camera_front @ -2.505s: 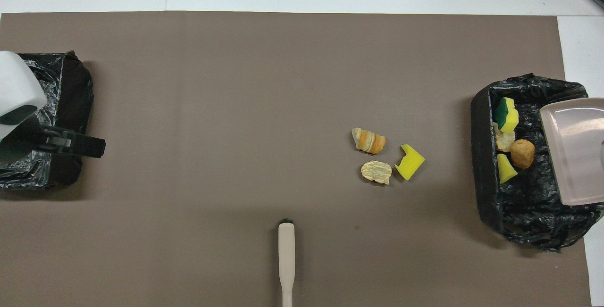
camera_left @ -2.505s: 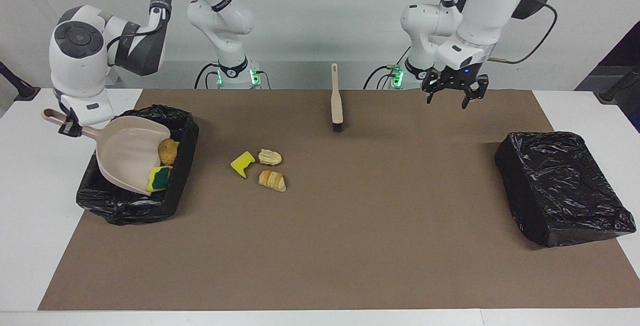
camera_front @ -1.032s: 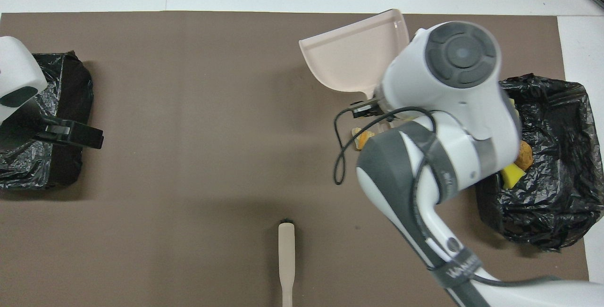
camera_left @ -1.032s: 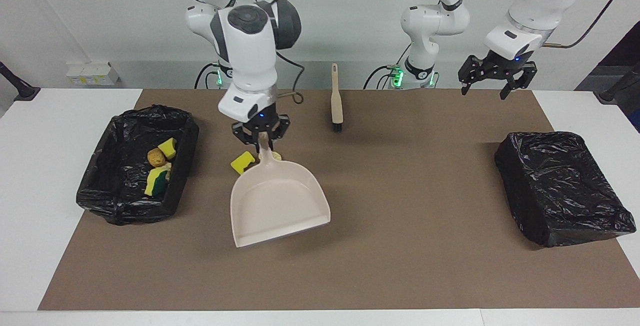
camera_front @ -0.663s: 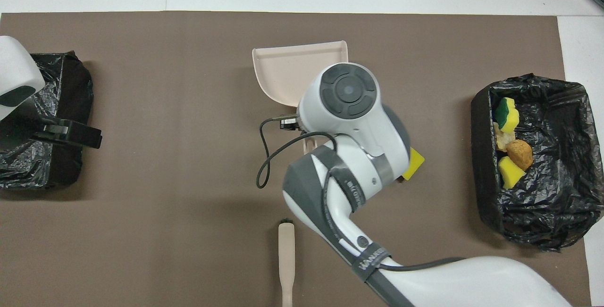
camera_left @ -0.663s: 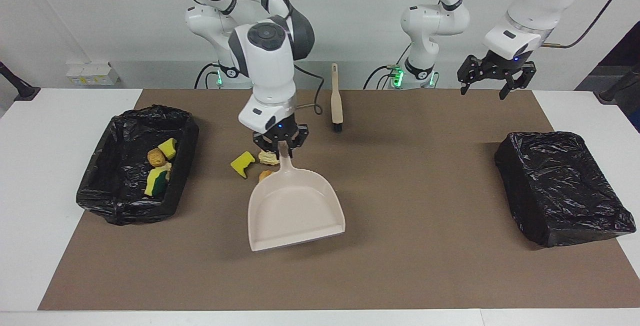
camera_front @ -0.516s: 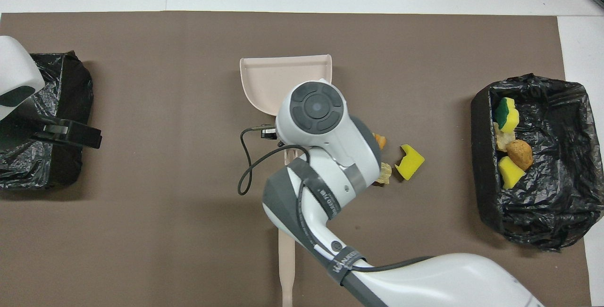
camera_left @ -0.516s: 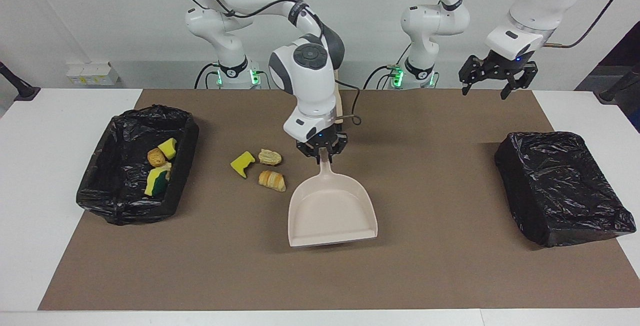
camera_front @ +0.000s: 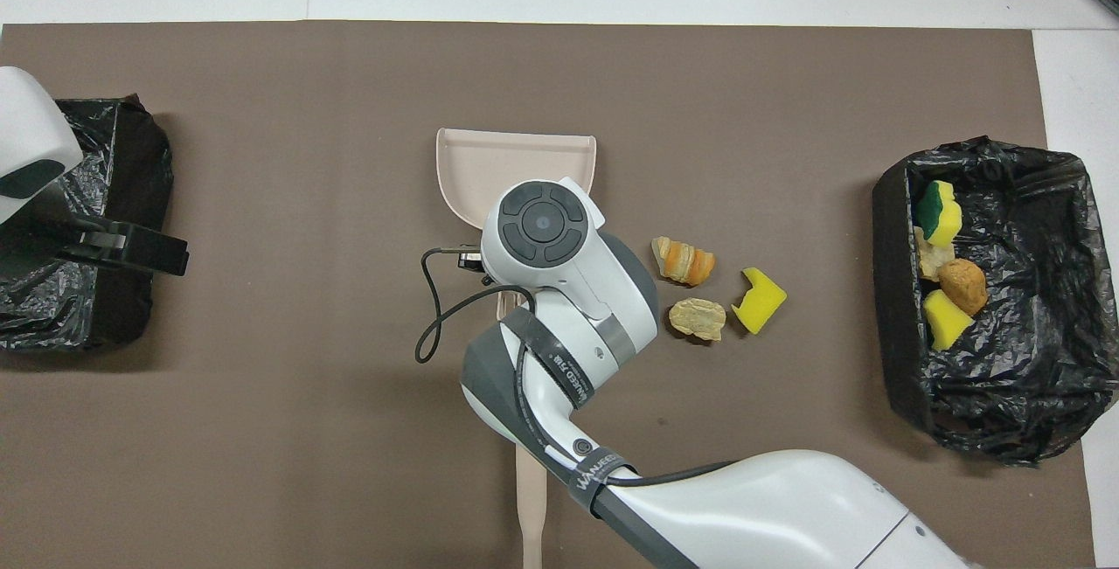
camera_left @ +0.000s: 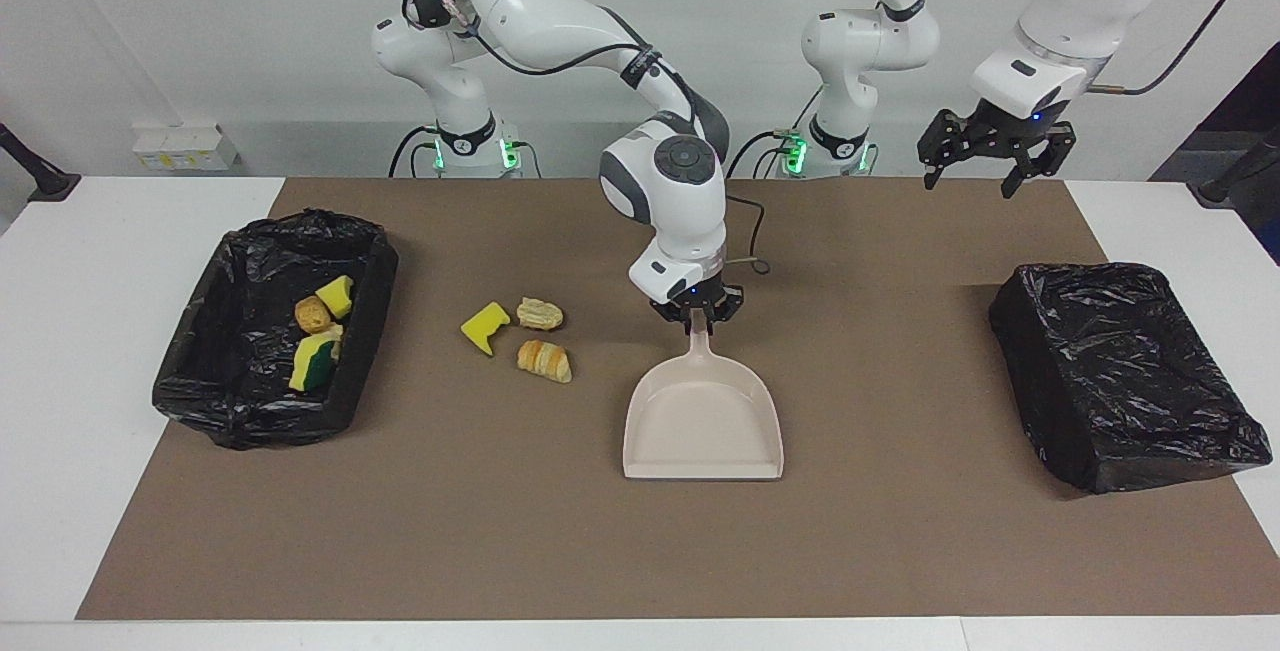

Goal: Sweep and dump trash in bin
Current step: 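Bring the empty dustpan back and set it down with the right gripper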

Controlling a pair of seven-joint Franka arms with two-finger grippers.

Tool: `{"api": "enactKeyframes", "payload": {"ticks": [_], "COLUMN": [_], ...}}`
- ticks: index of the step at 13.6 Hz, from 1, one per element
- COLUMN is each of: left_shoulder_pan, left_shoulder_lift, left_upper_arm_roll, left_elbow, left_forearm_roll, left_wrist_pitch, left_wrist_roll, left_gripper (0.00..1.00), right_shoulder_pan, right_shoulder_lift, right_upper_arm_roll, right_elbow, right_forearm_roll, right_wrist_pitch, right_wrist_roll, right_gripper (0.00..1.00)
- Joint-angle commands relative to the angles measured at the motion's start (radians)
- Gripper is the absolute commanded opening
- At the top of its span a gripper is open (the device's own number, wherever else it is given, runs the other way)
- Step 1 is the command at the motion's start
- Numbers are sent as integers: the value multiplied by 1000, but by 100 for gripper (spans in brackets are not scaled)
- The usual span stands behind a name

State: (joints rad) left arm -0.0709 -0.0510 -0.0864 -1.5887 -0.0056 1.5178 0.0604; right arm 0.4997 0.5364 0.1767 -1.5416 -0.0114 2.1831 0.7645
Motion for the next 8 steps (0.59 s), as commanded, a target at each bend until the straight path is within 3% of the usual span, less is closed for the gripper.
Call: {"api": "enactKeyframes", "payload": {"ticks": [1,2,5,8], "left_shoulder_pan": [13,11,-1,-32], "left_shoulder_lift": [-20,-21,-21,-12], "left_upper_arm_roll": [-7,-9,-9,-18], "left_elbow": [-27,-37,-47,-62], "left_forearm_roll": [4,4,1,-28], "left_wrist_pitch": [5,7,33,77], "left_wrist_roll": [10,9,7,-2], "left_gripper": [100,100,100,100], "right_shoulder_pan": [-12,-9,3,-12], "right_shoulder_lift": [-1,-3,-18,-119], "right_upper_arm_roll": [6,6,6,7], "right_elbow": [-9,-9,-8,-70], "right_forearm_roll": [41,38,33,42], "right_wrist_pitch": [40,43,24,-51], "right_wrist_roll": [12,12,15,-65], "right_gripper": [86,100,100,100]}}
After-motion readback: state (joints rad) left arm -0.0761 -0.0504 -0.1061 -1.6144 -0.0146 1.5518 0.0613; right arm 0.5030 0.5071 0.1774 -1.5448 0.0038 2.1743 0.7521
